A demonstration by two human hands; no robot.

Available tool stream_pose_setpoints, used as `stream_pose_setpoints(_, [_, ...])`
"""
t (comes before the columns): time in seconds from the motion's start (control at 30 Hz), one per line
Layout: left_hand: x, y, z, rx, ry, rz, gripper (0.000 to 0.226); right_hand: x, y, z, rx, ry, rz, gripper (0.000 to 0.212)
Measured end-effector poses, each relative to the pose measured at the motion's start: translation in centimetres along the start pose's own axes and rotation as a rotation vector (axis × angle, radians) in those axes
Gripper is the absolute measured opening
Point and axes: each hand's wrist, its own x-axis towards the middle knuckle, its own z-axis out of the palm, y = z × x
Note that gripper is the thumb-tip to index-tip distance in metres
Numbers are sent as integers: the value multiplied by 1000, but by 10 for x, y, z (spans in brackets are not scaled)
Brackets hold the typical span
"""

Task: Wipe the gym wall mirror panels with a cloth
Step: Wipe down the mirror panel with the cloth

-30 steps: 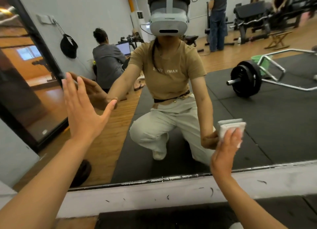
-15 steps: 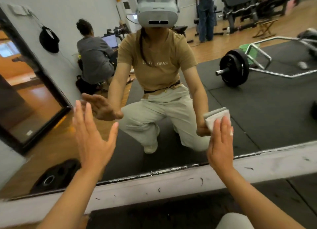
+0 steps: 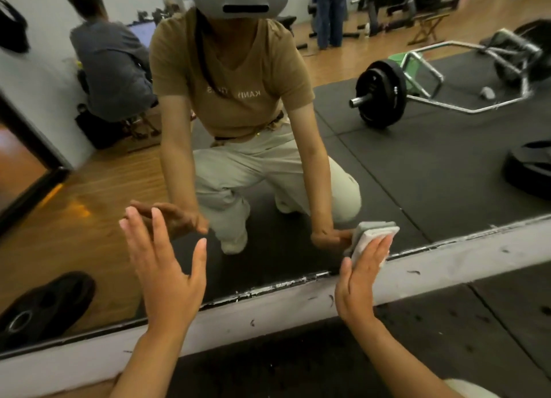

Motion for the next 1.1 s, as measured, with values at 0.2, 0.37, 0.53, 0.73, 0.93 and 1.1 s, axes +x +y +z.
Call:
stream_pose_setpoints(0.2, [1, -1, 1, -31, 13, 16, 80, 43, -46, 0, 80, 242, -50, 67])
stream_pose_setpoints(0.37, [0, -5, -8, -43, -18, 51, 79, -57, 10, 40, -142, -207, -116, 68])
stream_pose_setpoints(0.53, [-1, -8, -13, -65, -62, 51, 77, -56, 4, 41, -179, -256, -171, 68])
stream_pose_setpoints(0.73, [0, -12, -19, -12, -106, 79, 78, 13, -68, 39, -127, 0, -449, 60])
stream_pose_setpoints(0.93, [1, -18, -27, 72, -127, 163, 78, -24, 22, 39, -488, -301, -929, 55])
stream_pose_setpoints(1.1, [2, -23, -31, 193, -113, 209, 74, -19, 20, 32, -679, -449, -1097, 57])
